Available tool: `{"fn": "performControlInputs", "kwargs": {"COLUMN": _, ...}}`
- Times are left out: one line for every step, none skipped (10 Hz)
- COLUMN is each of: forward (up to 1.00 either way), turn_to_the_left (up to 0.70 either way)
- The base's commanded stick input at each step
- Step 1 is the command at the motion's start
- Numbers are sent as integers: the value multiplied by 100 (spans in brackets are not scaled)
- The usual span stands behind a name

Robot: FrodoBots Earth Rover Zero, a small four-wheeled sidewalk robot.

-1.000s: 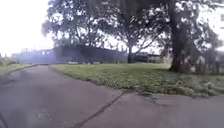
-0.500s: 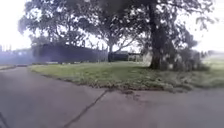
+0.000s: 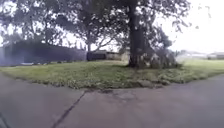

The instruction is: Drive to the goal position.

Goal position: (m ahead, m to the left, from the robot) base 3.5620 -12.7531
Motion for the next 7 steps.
{"fn": "performControlInputs", "kwargs": {"forward": 0, "turn_to_the_left": -85}}
{"fn": "performControlInputs", "kwargs": {"forward": 0, "turn_to_the_left": -85}}
{"fn": "performControlInputs", "kwargs": {"forward": 0, "turn_to_the_left": -85}}
{"fn": "performControlInputs", "kwargs": {"forward": 0, "turn_to_the_left": -85}}
{"fn": "performControlInputs", "kwargs": {"forward": 0, "turn_to_the_left": -85}}
{"fn": "performControlInputs", "kwargs": {"forward": 0, "turn_to_the_left": -85}}
{"fn": "performControlInputs", "kwargs": {"forward": 0, "turn_to_the_left": -85}}
